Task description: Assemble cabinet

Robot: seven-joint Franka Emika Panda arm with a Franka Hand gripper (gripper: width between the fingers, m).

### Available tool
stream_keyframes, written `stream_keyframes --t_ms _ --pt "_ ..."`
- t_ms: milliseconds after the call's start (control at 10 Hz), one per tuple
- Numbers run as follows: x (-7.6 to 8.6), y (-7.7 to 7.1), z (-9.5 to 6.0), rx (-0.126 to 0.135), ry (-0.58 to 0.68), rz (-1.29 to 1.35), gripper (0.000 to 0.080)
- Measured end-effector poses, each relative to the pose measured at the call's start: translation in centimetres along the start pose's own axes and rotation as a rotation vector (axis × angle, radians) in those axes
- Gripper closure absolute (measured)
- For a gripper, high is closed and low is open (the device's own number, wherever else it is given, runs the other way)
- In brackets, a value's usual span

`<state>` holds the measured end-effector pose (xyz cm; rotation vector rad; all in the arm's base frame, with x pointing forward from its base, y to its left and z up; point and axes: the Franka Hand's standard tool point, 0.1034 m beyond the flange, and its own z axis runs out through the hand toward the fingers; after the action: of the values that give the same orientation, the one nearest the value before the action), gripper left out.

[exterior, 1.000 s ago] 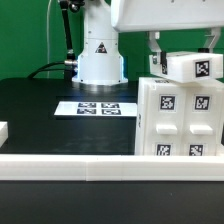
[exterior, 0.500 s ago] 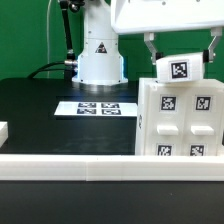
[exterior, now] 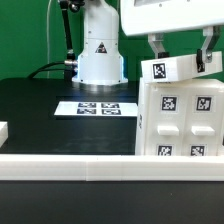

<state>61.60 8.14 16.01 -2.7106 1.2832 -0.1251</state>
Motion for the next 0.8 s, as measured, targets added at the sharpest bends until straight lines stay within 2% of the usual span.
stream_keyframes --t_ms 800 --pt "-0.34 0.19 0.14 0.023 -0.045 0.843 0.0245"
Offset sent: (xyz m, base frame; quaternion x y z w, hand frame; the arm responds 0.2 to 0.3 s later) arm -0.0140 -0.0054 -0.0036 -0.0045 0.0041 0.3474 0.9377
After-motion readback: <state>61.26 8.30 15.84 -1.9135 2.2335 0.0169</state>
